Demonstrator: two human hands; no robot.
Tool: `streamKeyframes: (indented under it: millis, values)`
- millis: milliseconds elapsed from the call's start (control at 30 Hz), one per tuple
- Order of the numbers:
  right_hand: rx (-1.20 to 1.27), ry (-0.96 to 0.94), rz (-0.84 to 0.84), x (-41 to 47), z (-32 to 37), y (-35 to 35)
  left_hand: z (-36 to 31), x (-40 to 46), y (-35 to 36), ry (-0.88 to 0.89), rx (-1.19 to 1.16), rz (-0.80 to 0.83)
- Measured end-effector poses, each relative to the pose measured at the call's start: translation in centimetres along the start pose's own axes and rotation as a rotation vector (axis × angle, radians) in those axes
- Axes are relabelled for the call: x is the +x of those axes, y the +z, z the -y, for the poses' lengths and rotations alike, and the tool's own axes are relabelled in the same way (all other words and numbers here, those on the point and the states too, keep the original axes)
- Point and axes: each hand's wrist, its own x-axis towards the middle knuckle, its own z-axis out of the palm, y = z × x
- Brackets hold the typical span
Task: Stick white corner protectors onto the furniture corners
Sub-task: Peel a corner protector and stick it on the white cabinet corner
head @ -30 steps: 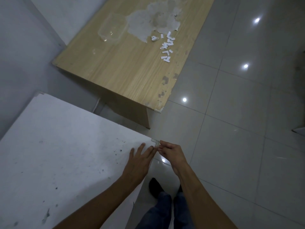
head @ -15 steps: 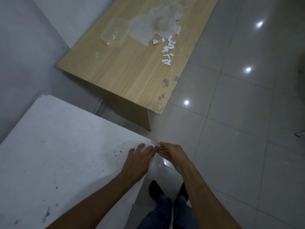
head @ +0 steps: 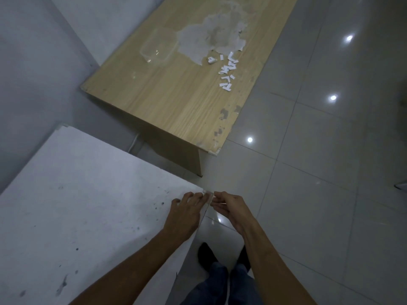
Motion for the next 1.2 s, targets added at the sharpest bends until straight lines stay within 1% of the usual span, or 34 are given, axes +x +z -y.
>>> streamKeyframes:
  millis: [167, 367, 467, 600, 667, 733, 867, 933, 967, 1033, 1133, 1200]
  values:
    - [-0.123, -0.05, -0.038, 0.3, 0.0, 0.3, -0.3, 0.7, 0.0, -0.012, -0.04, -0.043]
    - [-0.152, -0.048, -0.045, 0.2, 0.2, 0.4, -0.2, 0.7, 0.4, -0.014, -0.057, -0.035]
    - [-0.178, -0.05, -0.028, 0.1, 0.3, 0.5, -0.1, 0.2, 0.4, -0.014, -0.133, -0.063]
    - [-0.319, -0.108, -0.059, 0.4, 0.0, 0.5, 0.1, 0.5, 0.5, -0.033, -0.151, -0.064]
    - [-0.439, -0.151, -0.072, 0.3, -0.3, 0.5, -0.1, 0.6, 0.7, -0.047, -0.139, -0.06]
    - [-0.631, -0.238, -0.06, -0.1, -0.5, 0.3, -0.2, 0.6, 0.8, -0.05, -0.108, -0.05]
    - [-1.214, -0.521, 0.017, -1.0, -2.1, -0.4, -0.5, 0.4, 1.4, -0.061, -0.053, -0.037]
    - [-1.56, -0.637, -0.003, -1.1, -3.0, -1.0, -0.5, 0.4, 1.6, -0.063, -0.033, -0.036]
    - [-1.67, -0.644, -0.035, -1.2, -3.3, -1.2, -0.5, 0.4, 1.7, -0.065, -0.03, -0.039]
    - [-1.806, -0.61, -0.075, -1.5, -3.4, -1.2, -0.5, 0.5, 1.7, -0.07, -0.033, -0.048]
    - [-1.995, -0.632, -0.057, -1.4, -3.2, -0.8, -0.5, 0.5, 1.6, -0.055, -0.024, -0.054]
    - [-2.07, -0.643, -0.053, -1.4, -2.9, -0.5, -0.6, 0.5, 1.8, -0.053, -0.026, -0.065]
